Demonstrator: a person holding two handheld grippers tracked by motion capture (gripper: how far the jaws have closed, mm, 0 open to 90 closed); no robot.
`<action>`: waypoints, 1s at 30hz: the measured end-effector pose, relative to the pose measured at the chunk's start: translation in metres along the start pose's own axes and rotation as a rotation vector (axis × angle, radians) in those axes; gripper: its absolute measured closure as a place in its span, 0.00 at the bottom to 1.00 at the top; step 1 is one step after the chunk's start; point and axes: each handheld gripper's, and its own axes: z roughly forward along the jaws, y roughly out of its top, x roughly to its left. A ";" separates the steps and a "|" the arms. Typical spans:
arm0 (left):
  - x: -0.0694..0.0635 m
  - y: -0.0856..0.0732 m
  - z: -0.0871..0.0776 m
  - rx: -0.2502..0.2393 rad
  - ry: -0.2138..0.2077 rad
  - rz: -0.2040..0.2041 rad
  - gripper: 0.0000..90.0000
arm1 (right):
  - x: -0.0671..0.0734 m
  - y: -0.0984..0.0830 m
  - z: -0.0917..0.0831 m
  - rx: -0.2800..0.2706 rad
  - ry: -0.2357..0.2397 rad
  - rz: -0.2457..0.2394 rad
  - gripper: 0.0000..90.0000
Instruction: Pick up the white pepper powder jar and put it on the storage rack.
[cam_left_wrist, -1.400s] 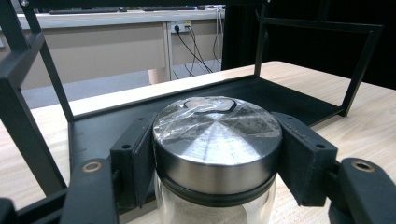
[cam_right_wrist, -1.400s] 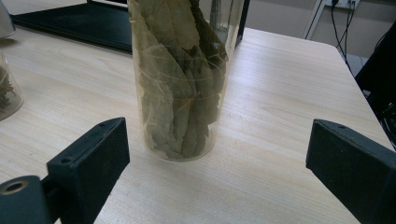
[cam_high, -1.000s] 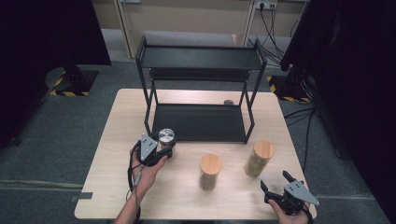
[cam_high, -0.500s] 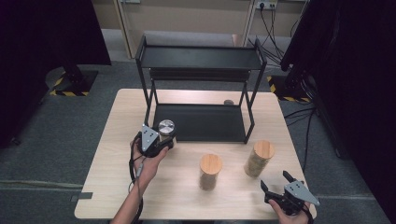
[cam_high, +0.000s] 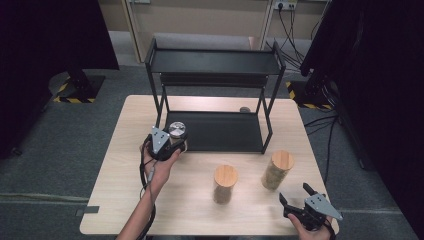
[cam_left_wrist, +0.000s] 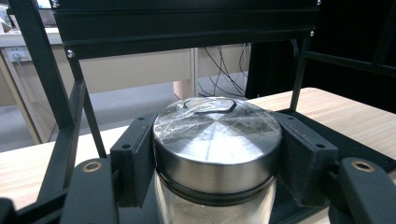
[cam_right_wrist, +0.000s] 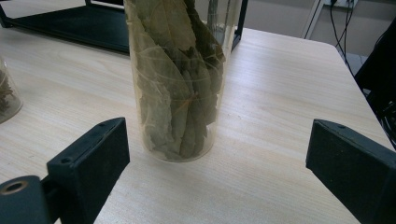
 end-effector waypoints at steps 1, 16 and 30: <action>0.000 0.000 0.000 0.000 0.000 0.000 0.39 | 0.000 0.000 0.000 0.000 0.000 0.000 0.07; 0.007 0.009 0.025 -0.004 0.033 0.001 0.39 | 0.000 0.000 0.000 0.000 -0.001 0.003 0.07; 0.008 0.019 0.044 -0.001 0.055 0.000 0.39 | 0.000 0.000 0.000 -0.003 -0.003 0.000 0.07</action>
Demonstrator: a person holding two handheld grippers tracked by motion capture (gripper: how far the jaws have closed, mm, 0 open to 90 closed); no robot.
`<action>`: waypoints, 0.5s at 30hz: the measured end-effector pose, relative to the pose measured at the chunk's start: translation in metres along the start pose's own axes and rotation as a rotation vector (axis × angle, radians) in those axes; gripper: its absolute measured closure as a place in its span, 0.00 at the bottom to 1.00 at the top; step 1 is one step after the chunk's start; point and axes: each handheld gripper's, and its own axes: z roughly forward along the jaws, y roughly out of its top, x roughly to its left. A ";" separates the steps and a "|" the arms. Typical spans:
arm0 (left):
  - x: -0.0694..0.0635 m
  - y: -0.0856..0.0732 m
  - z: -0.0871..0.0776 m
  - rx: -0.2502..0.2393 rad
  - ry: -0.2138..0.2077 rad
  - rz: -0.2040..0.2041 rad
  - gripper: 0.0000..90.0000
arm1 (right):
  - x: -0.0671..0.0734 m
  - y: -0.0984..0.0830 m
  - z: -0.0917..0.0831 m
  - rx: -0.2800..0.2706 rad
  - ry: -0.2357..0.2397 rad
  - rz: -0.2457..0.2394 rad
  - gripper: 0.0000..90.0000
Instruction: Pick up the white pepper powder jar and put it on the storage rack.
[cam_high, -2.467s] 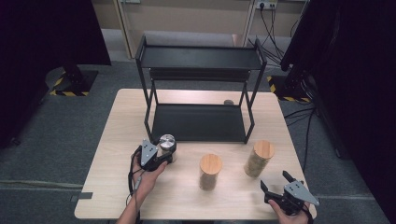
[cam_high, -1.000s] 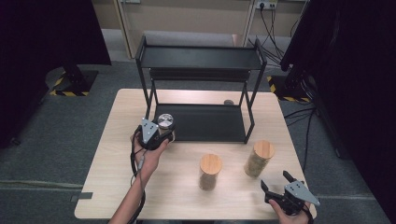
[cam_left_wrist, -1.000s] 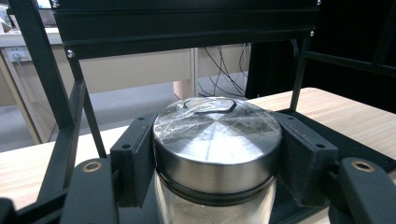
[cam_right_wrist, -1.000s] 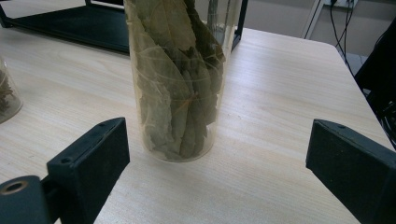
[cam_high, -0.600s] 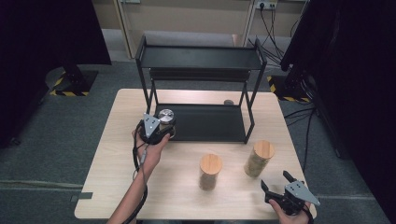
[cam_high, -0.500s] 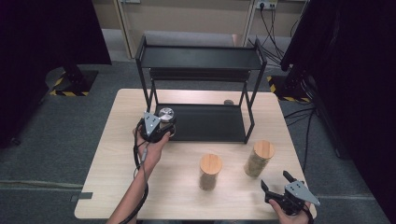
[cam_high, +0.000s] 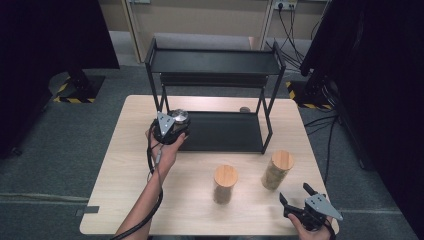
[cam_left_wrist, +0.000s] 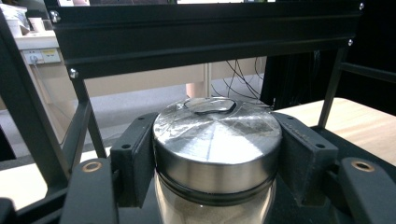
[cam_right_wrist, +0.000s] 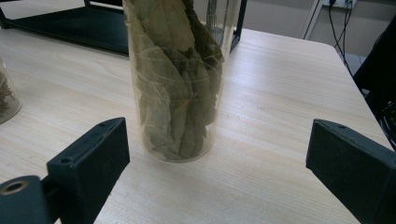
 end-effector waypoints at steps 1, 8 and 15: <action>0.000 0.001 0.001 -0.001 0.000 -0.001 0.39 | 0.000 0.000 0.000 0.000 0.000 0.000 0.07; 0.003 0.006 0.009 -0.007 0.021 0.003 0.38 | 0.000 0.000 0.000 -0.001 0.001 0.002 0.07; 0.005 0.009 0.017 -0.008 0.037 0.003 0.38 | 0.000 0.000 0.000 -0.003 0.002 0.002 0.07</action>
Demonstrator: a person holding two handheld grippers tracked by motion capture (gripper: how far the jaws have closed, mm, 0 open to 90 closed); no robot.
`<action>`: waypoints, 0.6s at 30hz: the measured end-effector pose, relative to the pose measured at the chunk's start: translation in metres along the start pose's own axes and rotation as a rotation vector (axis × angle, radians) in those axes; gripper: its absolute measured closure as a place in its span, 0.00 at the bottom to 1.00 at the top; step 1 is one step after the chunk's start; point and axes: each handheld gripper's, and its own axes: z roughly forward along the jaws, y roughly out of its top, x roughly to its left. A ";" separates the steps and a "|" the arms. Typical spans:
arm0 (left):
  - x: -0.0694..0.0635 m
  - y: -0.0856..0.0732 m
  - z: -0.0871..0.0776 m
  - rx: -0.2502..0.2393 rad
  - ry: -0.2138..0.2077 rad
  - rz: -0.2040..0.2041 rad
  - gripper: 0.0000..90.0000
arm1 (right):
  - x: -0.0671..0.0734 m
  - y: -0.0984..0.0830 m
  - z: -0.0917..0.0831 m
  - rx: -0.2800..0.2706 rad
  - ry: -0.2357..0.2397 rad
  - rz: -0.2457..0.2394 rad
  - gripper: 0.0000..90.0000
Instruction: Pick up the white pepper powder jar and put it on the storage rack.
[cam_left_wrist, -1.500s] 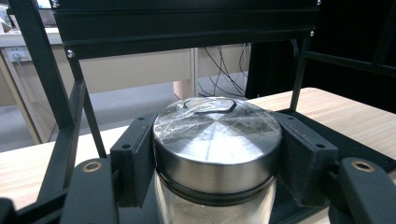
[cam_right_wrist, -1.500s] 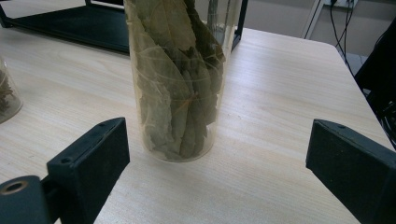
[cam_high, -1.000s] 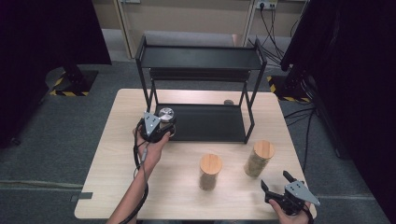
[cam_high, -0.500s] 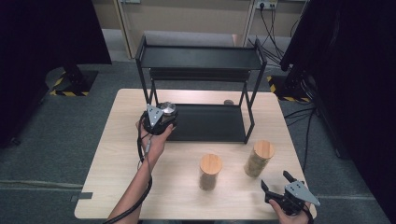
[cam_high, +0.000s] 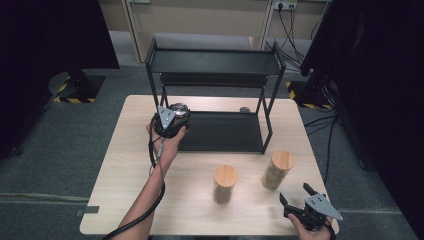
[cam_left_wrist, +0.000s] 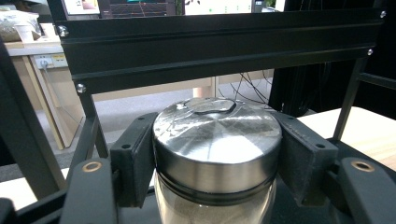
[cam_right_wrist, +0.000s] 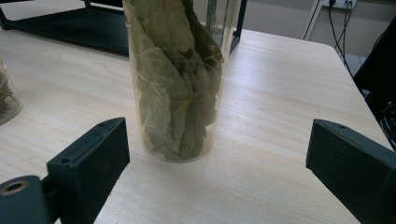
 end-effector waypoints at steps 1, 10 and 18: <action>0.000 0.000 0.001 0.001 0.002 -0.001 0.38 | 0.000 0.000 0.000 -0.001 0.000 0.001 0.07; 0.000 0.000 0.012 0.006 0.020 0.017 0.38 | 0.000 0.000 0.000 0.001 -0.001 -0.003 0.07; 0.002 0.002 0.021 0.008 0.035 0.014 0.38 | 0.000 0.000 0.000 0.001 0.000 -0.001 0.07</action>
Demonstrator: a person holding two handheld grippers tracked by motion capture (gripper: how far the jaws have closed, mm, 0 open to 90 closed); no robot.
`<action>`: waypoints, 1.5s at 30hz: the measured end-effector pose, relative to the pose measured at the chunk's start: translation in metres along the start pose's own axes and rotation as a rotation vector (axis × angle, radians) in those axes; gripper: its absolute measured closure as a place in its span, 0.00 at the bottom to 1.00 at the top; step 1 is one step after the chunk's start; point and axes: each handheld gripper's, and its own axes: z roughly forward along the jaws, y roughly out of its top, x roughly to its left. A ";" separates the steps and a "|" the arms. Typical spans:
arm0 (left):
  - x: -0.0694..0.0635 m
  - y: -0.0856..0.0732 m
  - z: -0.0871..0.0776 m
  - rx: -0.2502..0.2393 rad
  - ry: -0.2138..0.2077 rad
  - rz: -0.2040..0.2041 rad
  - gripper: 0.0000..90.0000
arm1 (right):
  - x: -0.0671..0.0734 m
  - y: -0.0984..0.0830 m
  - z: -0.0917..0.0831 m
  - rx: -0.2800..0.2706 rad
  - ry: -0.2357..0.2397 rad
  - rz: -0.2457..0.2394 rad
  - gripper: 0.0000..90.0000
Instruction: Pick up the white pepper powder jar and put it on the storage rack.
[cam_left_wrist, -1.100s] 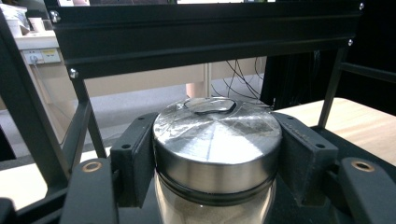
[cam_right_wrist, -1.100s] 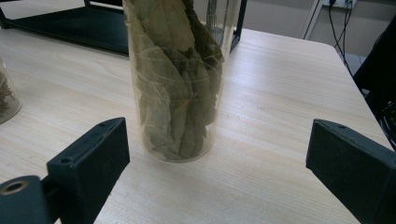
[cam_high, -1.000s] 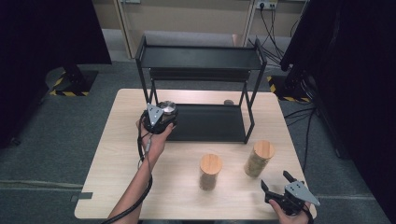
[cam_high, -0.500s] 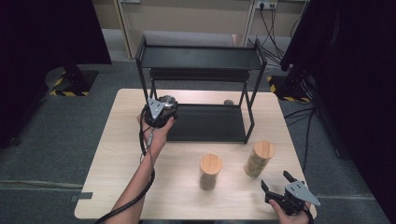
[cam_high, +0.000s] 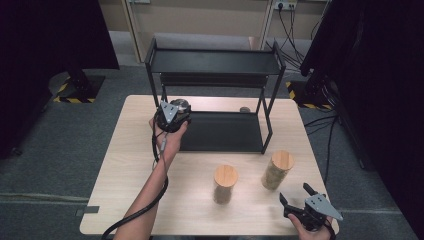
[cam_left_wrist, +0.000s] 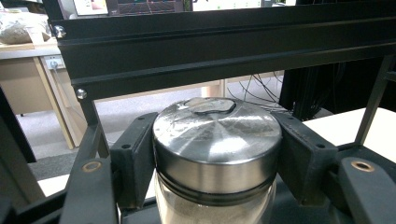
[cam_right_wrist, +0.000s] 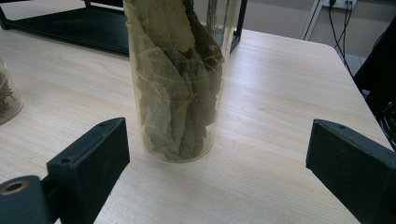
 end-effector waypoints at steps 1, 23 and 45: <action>0.000 0.000 0.001 0.002 0.002 -0.001 0.38 | 0.000 0.000 0.000 0.000 0.000 -0.001 0.07; 0.003 -0.005 0.023 0.032 0.023 -0.025 0.38 | 0.000 0.000 0.000 -0.001 0.000 0.001 0.07; 0.001 -0.023 0.048 0.084 0.030 -0.017 0.38 | 0.001 0.000 0.000 0.000 -0.003 -0.011 0.07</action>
